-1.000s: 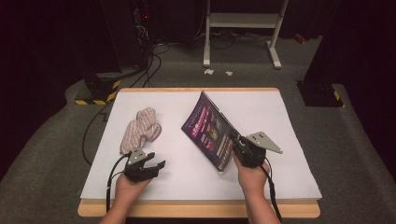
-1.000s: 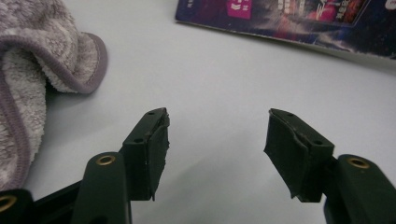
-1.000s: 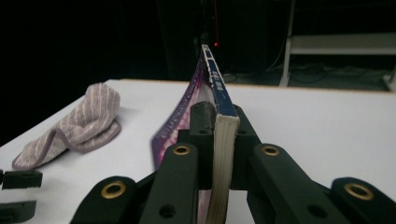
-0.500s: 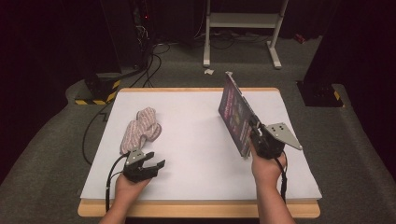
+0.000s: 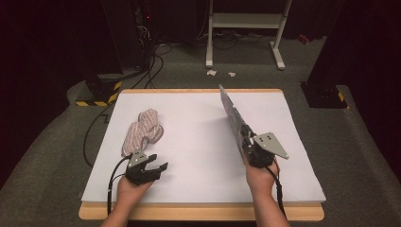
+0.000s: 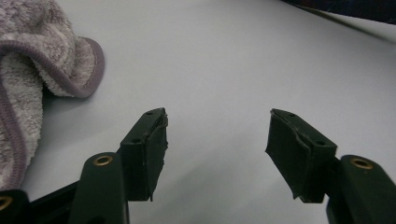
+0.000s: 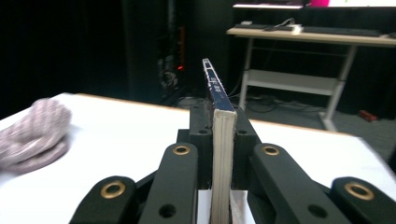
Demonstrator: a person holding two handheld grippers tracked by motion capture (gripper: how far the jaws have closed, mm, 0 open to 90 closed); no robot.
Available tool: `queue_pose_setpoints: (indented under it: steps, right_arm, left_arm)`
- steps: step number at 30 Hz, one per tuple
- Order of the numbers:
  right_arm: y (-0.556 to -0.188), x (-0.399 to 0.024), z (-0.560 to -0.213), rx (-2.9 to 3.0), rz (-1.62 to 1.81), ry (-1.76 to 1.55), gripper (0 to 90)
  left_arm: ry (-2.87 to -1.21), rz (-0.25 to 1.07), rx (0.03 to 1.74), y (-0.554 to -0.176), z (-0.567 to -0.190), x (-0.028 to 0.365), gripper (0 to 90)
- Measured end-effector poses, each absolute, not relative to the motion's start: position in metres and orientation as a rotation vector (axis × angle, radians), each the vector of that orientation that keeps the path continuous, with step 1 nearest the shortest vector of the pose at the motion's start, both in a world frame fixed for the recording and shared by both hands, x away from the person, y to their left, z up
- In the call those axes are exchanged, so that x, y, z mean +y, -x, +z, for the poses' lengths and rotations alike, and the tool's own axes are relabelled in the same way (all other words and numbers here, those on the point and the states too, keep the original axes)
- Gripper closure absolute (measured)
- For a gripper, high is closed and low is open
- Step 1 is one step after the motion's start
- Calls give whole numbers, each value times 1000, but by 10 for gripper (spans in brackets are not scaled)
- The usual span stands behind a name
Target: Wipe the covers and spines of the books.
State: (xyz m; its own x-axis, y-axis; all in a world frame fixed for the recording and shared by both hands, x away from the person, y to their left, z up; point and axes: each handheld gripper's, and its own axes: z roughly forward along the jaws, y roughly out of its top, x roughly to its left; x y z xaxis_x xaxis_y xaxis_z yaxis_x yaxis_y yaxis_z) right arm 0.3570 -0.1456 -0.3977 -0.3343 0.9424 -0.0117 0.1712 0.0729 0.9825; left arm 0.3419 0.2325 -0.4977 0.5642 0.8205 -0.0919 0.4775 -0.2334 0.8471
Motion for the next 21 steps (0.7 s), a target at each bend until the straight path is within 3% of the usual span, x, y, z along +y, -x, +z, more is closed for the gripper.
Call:
queue_pose_setpoints:
  steps: [12, 21]
  right_arm:
    - [-368, -69, -438, 1822, 1305, -1100, 835]
    - [-371, -20, -463, 1917, 1266, -1040, 765]
  left_arm:
    - [-1882, 478, 1056, -342, -497, 234, 379]
    - [-1881, 479, 1059, -342, -497, 237, 380]
